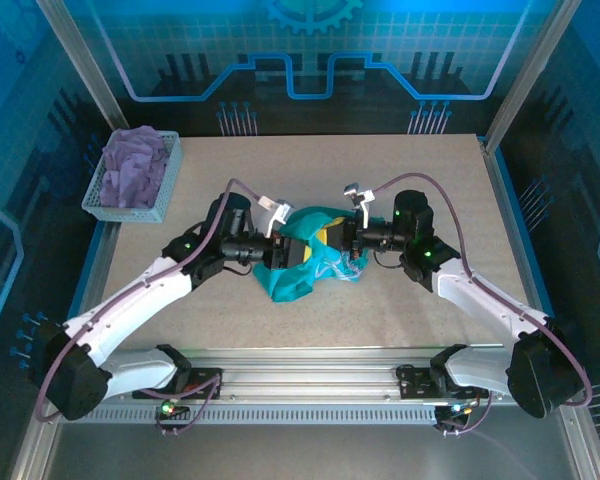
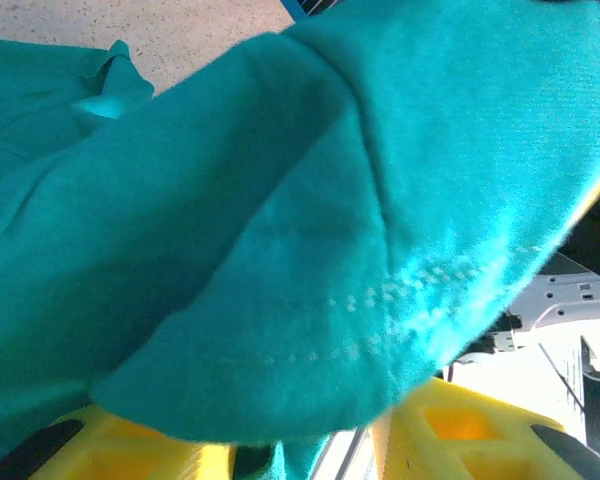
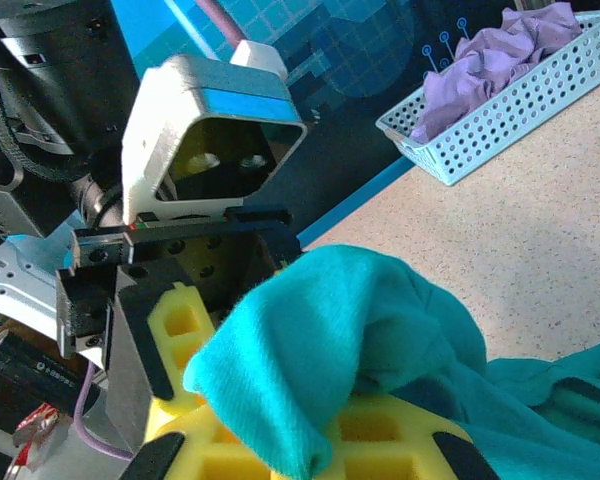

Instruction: Fold the inside-out t-shirt

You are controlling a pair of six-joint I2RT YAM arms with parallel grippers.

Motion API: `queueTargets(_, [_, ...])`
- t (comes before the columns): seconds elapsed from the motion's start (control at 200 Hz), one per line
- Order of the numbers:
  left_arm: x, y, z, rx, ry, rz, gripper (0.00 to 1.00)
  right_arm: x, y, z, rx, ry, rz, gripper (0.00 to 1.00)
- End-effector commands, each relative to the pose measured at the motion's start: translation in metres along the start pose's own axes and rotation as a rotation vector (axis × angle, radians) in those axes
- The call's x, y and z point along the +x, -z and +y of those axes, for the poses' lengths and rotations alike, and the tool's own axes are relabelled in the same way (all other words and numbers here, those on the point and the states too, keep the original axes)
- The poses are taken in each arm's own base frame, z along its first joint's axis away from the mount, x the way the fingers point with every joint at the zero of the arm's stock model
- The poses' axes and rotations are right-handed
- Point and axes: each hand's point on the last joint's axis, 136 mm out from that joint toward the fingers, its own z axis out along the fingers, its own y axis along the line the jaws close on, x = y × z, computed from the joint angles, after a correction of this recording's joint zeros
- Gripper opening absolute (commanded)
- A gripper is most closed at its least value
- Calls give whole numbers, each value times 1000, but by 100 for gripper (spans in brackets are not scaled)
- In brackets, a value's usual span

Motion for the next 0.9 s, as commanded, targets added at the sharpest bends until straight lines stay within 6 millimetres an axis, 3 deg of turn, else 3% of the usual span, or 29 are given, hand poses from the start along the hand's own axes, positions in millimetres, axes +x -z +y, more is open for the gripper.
queueTargets(0.0, [-18,-2,-11,30,-19,-38,34,-8,7,6,-7,27,-35,0])
queueTargets(0.285, [-30,11,-26,58,-53,-102,0,-4,14,-11,136,26,3,1])
queueTargets(0.5, [-38,33,-42,58,-133,-184,0,-6,18,-24,245,8,21,18])
queueTargets(0.535, [-40,37,-45,58,-147,-196,0,-18,17,-19,241,25,7,21])
queueTargets(0.675, [-51,50,-55,52,-212,-267,0,-22,7,-23,258,-17,37,22])
queueTargets(0.725, [-51,52,-60,64,-240,-282,0,-22,2,-25,256,-32,46,19])
queueTargets(0.825, [-47,49,-66,83,-280,-274,0,-24,-7,-25,217,-57,39,0])
queueTargets(0.895, [-41,43,-68,99,-290,-242,0,-26,-12,-28,205,-70,34,0])
